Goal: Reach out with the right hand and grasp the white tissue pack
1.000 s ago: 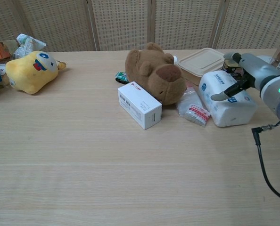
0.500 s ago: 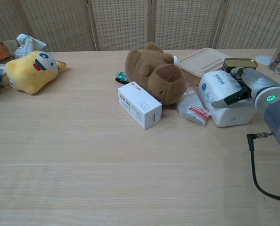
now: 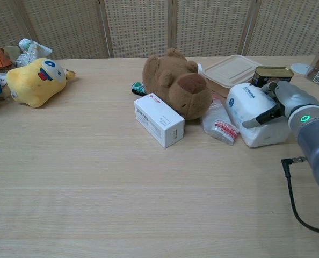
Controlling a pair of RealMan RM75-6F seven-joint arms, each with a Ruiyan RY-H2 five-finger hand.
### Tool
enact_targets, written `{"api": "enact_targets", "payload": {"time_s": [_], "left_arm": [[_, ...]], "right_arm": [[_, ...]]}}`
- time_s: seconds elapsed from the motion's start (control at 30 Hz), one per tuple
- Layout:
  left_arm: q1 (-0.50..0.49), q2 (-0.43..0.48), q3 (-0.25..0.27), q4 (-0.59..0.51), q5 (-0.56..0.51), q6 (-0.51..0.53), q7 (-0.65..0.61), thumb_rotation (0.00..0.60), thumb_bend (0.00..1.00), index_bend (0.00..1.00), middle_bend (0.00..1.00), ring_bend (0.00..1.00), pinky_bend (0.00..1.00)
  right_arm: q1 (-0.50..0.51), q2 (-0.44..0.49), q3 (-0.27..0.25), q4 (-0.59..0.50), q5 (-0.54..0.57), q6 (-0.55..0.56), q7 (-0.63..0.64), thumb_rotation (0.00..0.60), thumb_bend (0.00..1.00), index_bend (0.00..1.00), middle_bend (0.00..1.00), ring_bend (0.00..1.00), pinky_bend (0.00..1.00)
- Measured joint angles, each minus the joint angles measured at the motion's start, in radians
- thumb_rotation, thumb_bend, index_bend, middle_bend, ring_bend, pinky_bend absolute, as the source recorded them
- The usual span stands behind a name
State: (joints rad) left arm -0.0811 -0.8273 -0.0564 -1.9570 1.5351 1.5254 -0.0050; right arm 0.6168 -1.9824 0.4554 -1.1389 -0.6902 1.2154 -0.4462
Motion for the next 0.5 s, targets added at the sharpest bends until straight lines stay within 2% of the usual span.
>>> {"api": "enact_targets", "payload": {"time_s": [0.1, 0.27, 0.5], "left_arm": [[0.001, 0.001, 0.0, -0.001, 0.001, 0.003, 0.0, 0.6, 0.0, 0.0, 0.0, 0.0, 0.0], [0.004, 0.003, 0.0, -0.002, 0.001, 0.006, -0.004, 0.6, 0.0, 0.0, 0.0, 0.0, 0.0], [0.003, 0.003, 0.001, -0.004, 0.007, 0.004, -0.006, 0.6, 0.0, 0.0, 0.0, 0.0, 0.0]], "right_arm": [[-0.006, 0.004, 0.003, 0.0, -0.006, -0.004, 0.017, 0.6, 0.15, 0.48, 0.53, 0.67, 0.83], [-0.016, 0.031, 0.006, -0.044, -0.038, 0.013, 0.033, 0.6, 0.15, 0.49, 0.53, 0.67, 0.83], [-0.043, 0.142, 0.027, -0.235, -0.106, 0.086, 0.037, 0.6, 0.14, 0.49, 0.53, 0.67, 0.83]]}}
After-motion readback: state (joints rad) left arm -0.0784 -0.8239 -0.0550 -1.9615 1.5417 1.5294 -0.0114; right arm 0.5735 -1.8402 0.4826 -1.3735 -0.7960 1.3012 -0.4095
